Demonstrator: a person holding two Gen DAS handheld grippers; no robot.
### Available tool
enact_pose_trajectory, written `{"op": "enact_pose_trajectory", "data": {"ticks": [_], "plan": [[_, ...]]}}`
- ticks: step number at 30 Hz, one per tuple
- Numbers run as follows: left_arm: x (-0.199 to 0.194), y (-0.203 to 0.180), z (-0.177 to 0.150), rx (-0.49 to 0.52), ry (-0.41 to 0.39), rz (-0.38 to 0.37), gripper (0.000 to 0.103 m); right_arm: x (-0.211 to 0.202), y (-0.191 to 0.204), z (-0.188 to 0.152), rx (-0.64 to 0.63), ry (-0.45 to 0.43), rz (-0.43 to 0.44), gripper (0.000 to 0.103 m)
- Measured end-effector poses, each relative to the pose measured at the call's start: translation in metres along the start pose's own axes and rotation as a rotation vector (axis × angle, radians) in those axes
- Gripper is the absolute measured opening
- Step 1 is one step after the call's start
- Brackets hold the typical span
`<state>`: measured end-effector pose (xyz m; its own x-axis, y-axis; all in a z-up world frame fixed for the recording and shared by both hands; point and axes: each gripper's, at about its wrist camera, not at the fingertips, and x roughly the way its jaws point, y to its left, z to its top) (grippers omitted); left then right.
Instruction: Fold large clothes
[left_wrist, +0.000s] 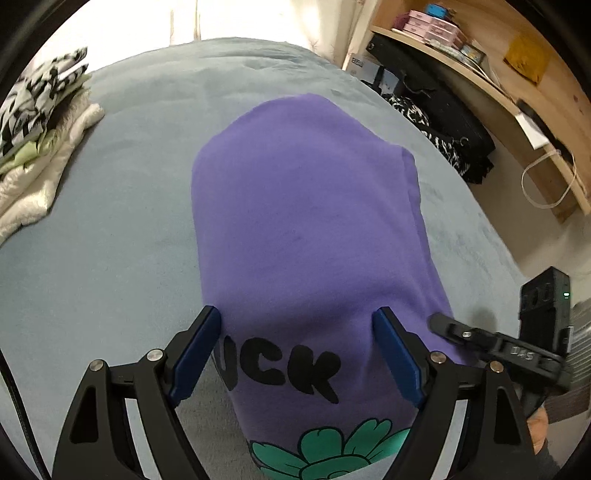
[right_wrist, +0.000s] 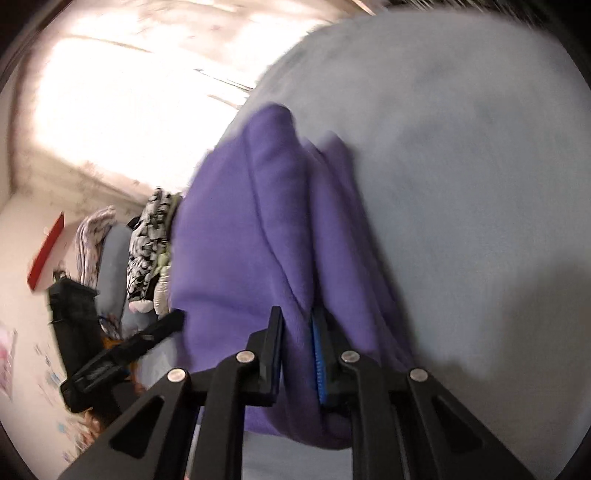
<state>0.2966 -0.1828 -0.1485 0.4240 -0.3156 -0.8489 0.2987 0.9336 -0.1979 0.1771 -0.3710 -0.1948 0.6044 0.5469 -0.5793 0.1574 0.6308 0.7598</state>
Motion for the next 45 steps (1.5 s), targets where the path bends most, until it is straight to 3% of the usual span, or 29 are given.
{"op": "enact_pose_trajectory", "data": {"ticks": [3, 8, 10, 12, 14, 18, 25, 28, 29, 30, 31, 32, 34, 38, 41, 45], "plan": [[0.001, -0.008, -0.009, 0.041, -0.052, 0.045, 0.084, 0.007, -0.006, -0.006, -0.026, -0.042, -0.013, 0.012], [-0.004, -0.004, -0.008, 0.037, -0.057, 0.031, 0.086, 0.007, 0.016, -0.002, -0.092, 0.005, -0.054, 0.019], [-0.006, 0.003, -0.004, 0.036, -0.043, 0.001, 0.086, 0.008, 0.026, 0.009, -0.093, 0.053, -0.046, 0.027], [-0.008, 0.011, 0.002, 0.023, -0.03, -0.033, 0.086, 0.007, 0.034, 0.021, -0.091, 0.073, -0.019, 0.047], [-0.008, 0.019, 0.009, 0.006, -0.021, -0.054, 0.086, 0.004, 0.043, 0.038, -0.111, 0.056, -0.013, 0.059], [-0.001, 0.042, 0.026, -0.066, 0.004, -0.114, 0.086, 0.012, 0.06, 0.078, -0.148, 0.027, -0.025, 0.065], [0.021, 0.069, 0.058, -0.183, 0.006, -0.18, 0.086, 0.063, 0.061, 0.136, -0.108, 0.084, -0.038, 0.066], [0.039, 0.078, 0.066, -0.217, 0.012, -0.193, 0.087, 0.075, 0.061, 0.141, -0.094, 0.073, 0.011, 0.065], [0.044, 0.079, 0.066, -0.218, 0.004, -0.176, 0.09, 0.078, 0.062, 0.141, -0.11, 0.058, 0.003, 0.061], [0.047, 0.078, 0.067, -0.22, -0.008, -0.157, 0.092, 0.081, 0.066, 0.141, -0.147, 0.048, -0.037, 0.039], [0.05, 0.077, 0.068, -0.222, -0.018, -0.129, 0.097, 0.082, 0.066, 0.141, -0.171, 0.047, -0.067, 0.024], [0.053, 0.075, 0.068, -0.222, -0.017, -0.123, 0.097, 0.083, 0.066, 0.141, -0.178, 0.043, -0.08, 0.016], [0.058, 0.069, 0.072, -0.22, -0.007, -0.112, 0.097, 0.073, 0.066, 0.139, -0.197, -0.003, -0.122, 0.015], [0.058, 0.044, 0.079, -0.122, -0.013, -0.024, 0.099, 0.047, 0.058, 0.128, -0.192, -0.09, -0.173, 0.015], [0.064, 0.035, 0.079, -0.077, -0.009, 0.032, 0.102, 0.057, 0.046, 0.12, -0.179, -0.078, -0.223, 0.015], [0.068, 0.035, 0.077, -0.075, -0.008, 0.04, 0.103, 0.071, 0.034, 0.115, -0.158, -0.094, -0.232, 0.018]]}}
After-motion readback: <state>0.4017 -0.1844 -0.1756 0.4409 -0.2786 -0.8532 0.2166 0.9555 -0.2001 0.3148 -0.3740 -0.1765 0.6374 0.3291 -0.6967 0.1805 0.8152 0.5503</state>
